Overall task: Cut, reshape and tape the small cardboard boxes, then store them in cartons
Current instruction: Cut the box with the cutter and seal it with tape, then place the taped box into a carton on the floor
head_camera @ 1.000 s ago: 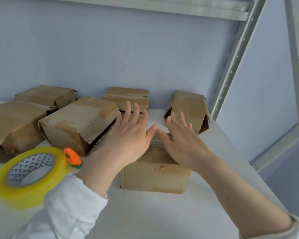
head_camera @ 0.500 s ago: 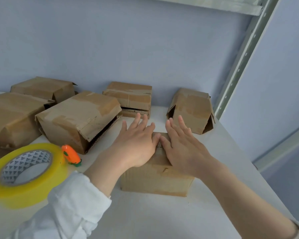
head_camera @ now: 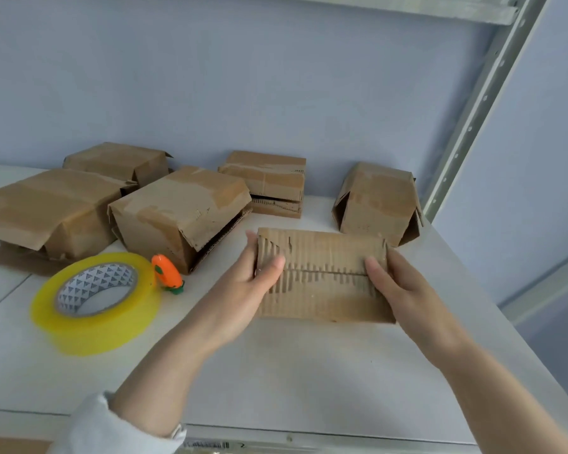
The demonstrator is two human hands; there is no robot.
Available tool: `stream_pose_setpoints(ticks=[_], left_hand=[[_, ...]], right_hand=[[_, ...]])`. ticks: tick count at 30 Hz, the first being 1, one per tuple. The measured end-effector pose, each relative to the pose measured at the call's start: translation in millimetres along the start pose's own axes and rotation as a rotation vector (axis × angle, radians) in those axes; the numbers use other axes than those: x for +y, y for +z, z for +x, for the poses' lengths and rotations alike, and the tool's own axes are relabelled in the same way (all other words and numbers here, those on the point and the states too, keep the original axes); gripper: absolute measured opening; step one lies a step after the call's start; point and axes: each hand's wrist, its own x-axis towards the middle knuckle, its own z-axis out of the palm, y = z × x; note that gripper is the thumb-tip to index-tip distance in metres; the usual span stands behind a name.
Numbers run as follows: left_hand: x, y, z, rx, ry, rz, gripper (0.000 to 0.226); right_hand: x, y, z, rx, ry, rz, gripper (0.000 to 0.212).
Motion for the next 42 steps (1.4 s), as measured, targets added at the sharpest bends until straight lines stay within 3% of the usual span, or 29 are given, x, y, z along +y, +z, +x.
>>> stream_pose_setpoints(ticks=[3,7,9,12,14,18,21,24,29,37,42], left_hand=[[-14.0,12.1,-20.9,-0.070,0.074,-0.021,0.076],[-36.0,20.7,-42.2,-0.127,0.052,-0.110,0.083],[-32.7,18.9,-33.1,-0.056,0.012,-0.163,0.079],[-18.1,2.1,-4.3,0.144,-0.162,-0.302,0.074],[-15.2,-6.3,4.0,0.080,-0.162,-0.352,0.087],[-2.7,8.6,9.5,-0.001,-0.180,-0.328,0.039],[4.2,15.6,6.9,0.100,-0.133,-0.417,0.033],[8.4,16.0,-1.1,0.081,-0.109,-0.485,0.035],[21.7,12.6,-17.3,-0.038,-0.016,-0.546,0.036],[21.2,27.1,-48.1,-0.454,0.044,-0.517,0.023],[40.8,84.8,-82.2,-0.833,0.044,-0.439,0.027]], right_hand=[[24.0,4.6,-19.0,-0.029,-0.116,0.040,0.060],[44.6,7.1,-29.4,-0.043,-0.103,0.152,0.063],[47.9,8.4,-31.5,-0.033,-0.069,0.177,0.070],[45.7,12.2,-33.9,0.126,0.000,0.201,0.083],[40.8,16.1,-32.9,0.185,0.047,0.216,0.075],[41.5,23.9,-27.5,0.184,0.058,0.251,0.046],[40.4,24.2,-35.1,0.219,0.019,0.284,0.054],[34.8,21.5,-51.5,0.253,-0.028,0.310,0.054],[16.7,17.8,-96.2,0.309,-0.051,0.256,0.060],[13.2,7.4,-187.9,0.354,0.240,0.440,0.115],[15.0,-7.4,-278.6,0.530,0.332,0.516,0.101]])
